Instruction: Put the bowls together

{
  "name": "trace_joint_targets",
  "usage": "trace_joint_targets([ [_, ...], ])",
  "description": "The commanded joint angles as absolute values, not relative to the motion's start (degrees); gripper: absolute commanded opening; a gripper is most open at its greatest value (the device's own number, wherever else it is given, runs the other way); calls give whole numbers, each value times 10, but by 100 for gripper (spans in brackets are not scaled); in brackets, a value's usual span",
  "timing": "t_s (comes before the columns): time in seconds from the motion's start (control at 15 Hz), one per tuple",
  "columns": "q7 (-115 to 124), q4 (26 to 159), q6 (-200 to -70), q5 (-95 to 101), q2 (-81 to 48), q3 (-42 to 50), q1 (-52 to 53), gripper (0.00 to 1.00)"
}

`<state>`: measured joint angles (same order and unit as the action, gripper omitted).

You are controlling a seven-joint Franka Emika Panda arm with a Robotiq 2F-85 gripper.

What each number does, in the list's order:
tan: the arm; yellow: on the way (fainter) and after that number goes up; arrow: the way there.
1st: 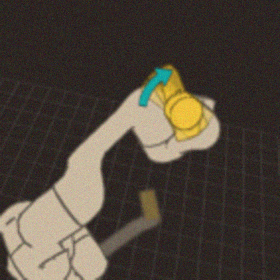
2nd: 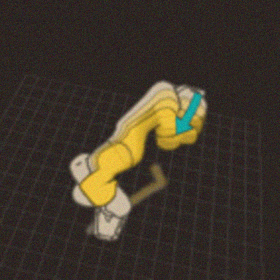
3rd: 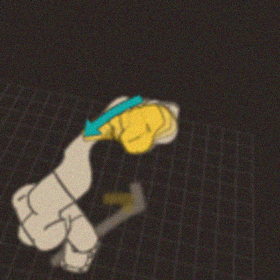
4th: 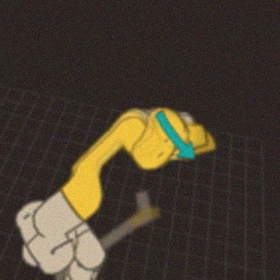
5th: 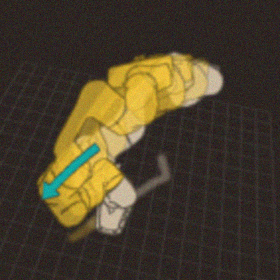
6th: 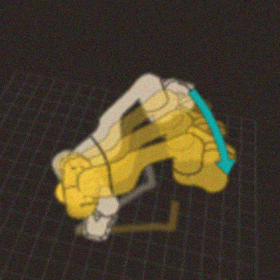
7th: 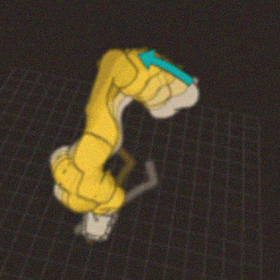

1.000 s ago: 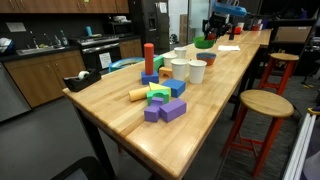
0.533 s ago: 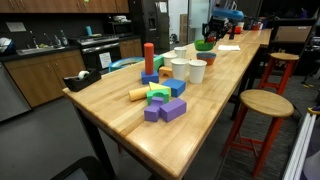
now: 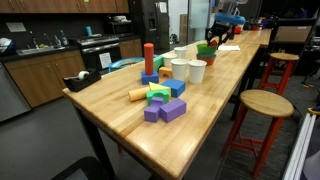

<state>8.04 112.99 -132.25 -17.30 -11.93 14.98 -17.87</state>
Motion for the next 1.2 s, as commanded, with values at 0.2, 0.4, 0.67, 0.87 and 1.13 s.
trace_joint_targets([
  [0.2, 54, 1102, -1300, -209, -156, 145, -192, 27],
  [0.4, 55, 1097, -1300, -208, -161, 145, -193, 27],
  [0.67, 56, 1093, -1299, -207, -162, 145, -194, 27],
  [0.87, 59, 1091, -1299, -202, -165, 144, -191, 27],
  [1.13, 64, 1087, -1295, -198, -167, 142, -188, 82],
])
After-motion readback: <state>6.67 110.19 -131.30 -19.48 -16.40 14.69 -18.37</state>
